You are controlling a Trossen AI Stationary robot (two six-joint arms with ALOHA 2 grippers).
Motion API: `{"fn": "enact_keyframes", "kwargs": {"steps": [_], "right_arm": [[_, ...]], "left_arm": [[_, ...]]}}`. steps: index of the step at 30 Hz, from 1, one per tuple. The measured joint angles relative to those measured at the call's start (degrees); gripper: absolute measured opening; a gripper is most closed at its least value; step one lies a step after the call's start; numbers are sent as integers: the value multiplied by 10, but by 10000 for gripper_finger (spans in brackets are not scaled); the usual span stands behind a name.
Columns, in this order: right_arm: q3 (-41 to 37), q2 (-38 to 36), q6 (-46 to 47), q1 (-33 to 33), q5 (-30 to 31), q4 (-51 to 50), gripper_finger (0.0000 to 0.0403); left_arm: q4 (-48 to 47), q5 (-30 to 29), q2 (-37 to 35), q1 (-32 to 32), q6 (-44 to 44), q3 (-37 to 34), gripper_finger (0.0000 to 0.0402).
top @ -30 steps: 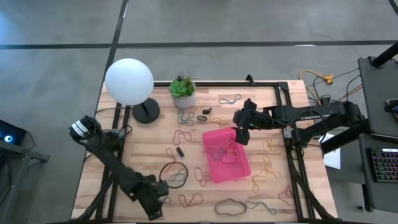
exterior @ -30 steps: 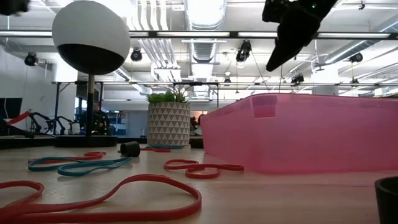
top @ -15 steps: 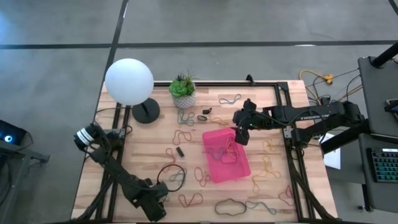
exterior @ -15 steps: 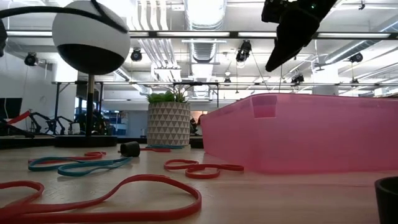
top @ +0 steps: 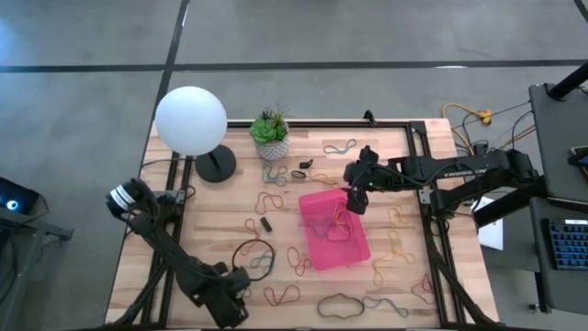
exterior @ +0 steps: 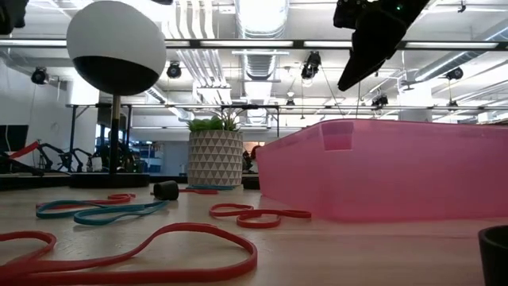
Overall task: Pick and place rubber bands into bin
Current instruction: Put the blue rubber band into the red bin
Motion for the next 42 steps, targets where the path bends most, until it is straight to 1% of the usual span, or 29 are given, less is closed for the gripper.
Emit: {"fn": "enact_keyframes", "kwargs": {"steps": [3, 6, 13, 21, 34, 37, 42], "right_arm": [[0, 0, 0, -1, 0, 9, 231], [0, 0, 0, -1, 0, 18, 231], [-8, 0, 8, -1, 0, 18, 231], [-28, 0, 26, -1, 0, 19, 231], [-30, 0, 21, -1, 0, 20, 231], [-30, 0, -9, -1, 1, 24, 231], [-30, 0, -32, -1, 32, 47, 231]], "left_arm": [[-3, -1, -6, 0, 26, 0, 176], [-10, 1, -5, -6, 31, -9, 176], [-19, 2, -4, -18, -49, -46, 176], [33, 0, 0, -19, -62, -70, 176], [29, 6, 42, -20, -62, -66, 173], [26, 7, 48, -20, -62, -65, 154], [22, 7, 57, -20, -62, -61, 87]]}}
